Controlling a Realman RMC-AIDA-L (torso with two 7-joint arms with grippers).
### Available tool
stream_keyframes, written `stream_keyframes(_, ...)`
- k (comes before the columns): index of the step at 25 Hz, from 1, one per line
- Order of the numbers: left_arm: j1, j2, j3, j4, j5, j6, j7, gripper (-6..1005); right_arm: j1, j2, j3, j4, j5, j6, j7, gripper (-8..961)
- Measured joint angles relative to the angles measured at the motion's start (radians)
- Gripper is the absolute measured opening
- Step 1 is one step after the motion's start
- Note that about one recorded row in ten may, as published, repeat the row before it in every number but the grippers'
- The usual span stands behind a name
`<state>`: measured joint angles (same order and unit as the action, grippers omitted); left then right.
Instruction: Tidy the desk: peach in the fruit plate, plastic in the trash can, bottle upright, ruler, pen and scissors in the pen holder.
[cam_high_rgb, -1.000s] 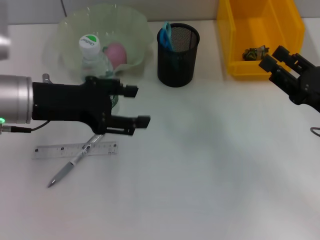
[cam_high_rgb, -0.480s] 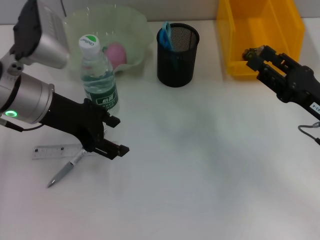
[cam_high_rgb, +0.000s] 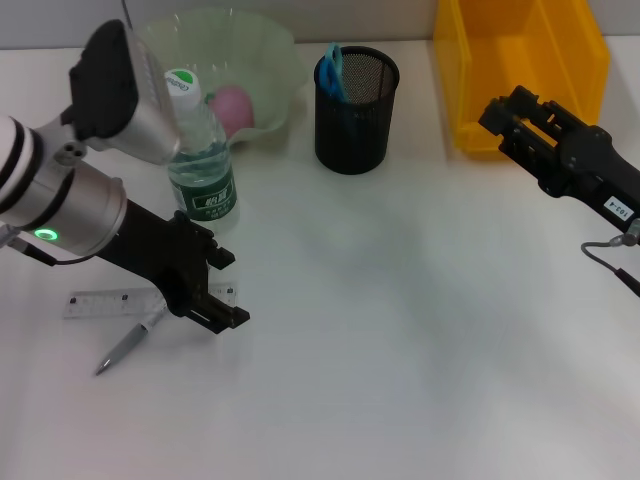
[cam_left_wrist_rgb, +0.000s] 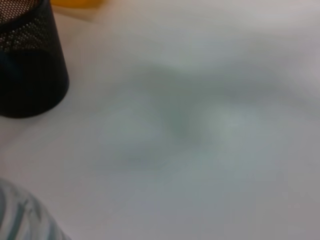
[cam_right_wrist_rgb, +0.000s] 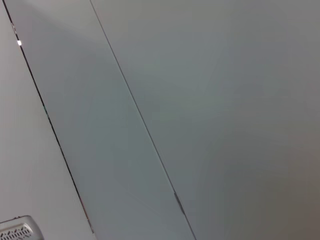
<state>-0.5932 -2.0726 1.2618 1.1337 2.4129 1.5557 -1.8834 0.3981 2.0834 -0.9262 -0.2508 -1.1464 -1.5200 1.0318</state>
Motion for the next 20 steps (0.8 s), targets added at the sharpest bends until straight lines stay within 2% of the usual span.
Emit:
stream_keyframes(5, -0.007, 0.000, 0.033, -0.002, 0.011, -0.022, -0.014, 784, 0.008, 0.000, 0.001, 0.008, 0.001, 0.001, 0.000, 588)
stream_keyframes(20, -0.043, 0.000, 0.040, -0.077, 0.060, -0.066, -0.025, 783, 0.019, 0.001, 0.001, 0.018, 0.002, 0.003, 0.001, 589)
